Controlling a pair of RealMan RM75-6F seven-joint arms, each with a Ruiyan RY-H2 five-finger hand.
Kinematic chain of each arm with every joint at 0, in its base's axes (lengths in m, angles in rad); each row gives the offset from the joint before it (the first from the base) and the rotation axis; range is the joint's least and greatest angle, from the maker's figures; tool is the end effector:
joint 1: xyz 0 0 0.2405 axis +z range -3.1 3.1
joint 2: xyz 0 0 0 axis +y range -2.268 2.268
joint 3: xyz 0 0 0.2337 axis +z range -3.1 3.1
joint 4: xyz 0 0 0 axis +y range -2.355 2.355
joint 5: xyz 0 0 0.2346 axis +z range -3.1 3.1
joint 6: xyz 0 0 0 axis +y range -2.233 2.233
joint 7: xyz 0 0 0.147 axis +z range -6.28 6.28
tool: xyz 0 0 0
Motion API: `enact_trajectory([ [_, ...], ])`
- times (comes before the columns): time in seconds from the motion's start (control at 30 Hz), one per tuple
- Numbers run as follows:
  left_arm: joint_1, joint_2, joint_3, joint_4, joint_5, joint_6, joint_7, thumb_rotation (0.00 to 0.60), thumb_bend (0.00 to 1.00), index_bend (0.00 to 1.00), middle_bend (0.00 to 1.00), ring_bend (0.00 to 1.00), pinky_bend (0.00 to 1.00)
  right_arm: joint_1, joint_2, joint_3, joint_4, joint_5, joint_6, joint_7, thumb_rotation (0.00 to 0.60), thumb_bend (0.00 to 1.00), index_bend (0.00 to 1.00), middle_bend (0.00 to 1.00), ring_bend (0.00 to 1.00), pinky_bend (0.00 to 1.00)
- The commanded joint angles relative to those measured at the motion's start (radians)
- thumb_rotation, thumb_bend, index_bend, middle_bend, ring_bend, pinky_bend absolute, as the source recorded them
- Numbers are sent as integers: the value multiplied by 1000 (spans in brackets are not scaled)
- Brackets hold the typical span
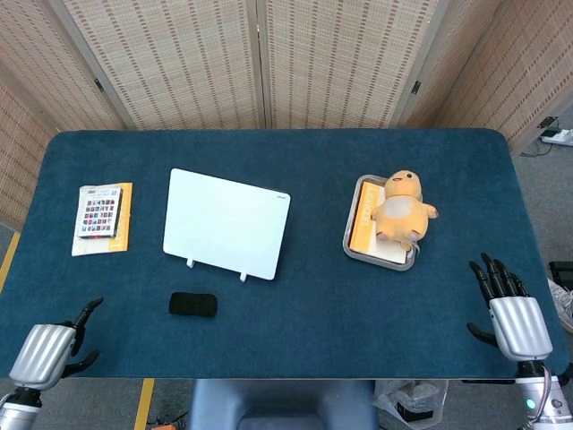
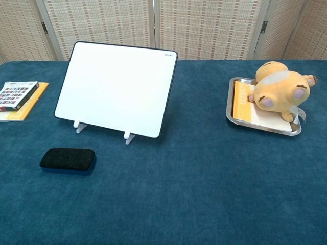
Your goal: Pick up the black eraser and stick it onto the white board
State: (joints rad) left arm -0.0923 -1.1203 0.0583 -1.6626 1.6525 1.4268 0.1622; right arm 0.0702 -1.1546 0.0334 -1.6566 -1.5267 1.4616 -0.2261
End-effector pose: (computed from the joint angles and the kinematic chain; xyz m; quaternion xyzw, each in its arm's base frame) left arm -0.2793 0.1564 0.0914 -0.6922 -0.3578 -0.3381 0.5278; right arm -0.2876 -0.1749 0.1046 0.6369 -0.3516 0.3356 0.5985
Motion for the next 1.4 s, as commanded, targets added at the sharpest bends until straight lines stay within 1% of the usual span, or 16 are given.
enact_trajectory([
  [0.03,-73,-22,-5,-24,34,-93,-5,600,254,225,1000,1000,1000,1,0,3,0,2,0,3,600,150,0,0,18,179],
  [0.13,-118,-34,-21,-71,-14,-179,9,600,255,208,1000,1000,1000,1,3,3,0,0,4,13,600,151,0,0,18,179],
  [0.23,-177,-35,-45,-131,-106,-302,8,600,254,224,1000,1000,1000,-4,13,3,1,-6,17,40,600,151,0,0,18,179],
  [0.33,-219,-54,-71,-161,-189,-373,33,600,255,232,1000,1000,1000,-11,23,2,4,-17,34,68,600,151,0,0,18,179],
  [0.4,-237,-85,-91,-169,-223,-383,57,600,255,240,1000,1000,1000,-14,26,1,7,-23,41,80,600,151,0,0,18,179],
  [0.5,-269,-136,-110,-165,-273,-407,131,600,256,245,1000,1000,1000,-14,31,-1,9,-30,43,90,600,151,0,0,18,179],
  [0.63,-310,-207,-138,-154,-374,-428,229,600,256,251,1000,1000,1000,-16,33,-3,11,-35,46,97,600,151,0,0,18,179],
  [0.77,-335,-253,-155,-146,-454,-426,278,600,256,266,1000,1000,1000,-19,35,-4,12,-39,53,107,600,151,0,0,19,179],
  [0.83,-342,-283,-153,-127,-464,-411,299,600,256,274,1000,1000,1000,-20,38,-5,13,-42,55,113,600,150,0,0,19,179],
  [0.97,-360,-331,-149,-73,-486,-417,307,600,256,278,1000,1000,1000,-23,41,-8,13,-49,61,120,600,151,0,0,19,179],
  [1.1,-380,-365,-159,-23,-513,-424,299,600,256,286,1000,1000,1000,-25,42,-8,15,-51,64,126,600,151,0,0,18,179],
  [1.4,-398,-390,-160,47,-531,-423,260,600,256,323,1000,1000,1000,-24,43,-8,16,-52,62,127,600,151,0,0,18,179],
])
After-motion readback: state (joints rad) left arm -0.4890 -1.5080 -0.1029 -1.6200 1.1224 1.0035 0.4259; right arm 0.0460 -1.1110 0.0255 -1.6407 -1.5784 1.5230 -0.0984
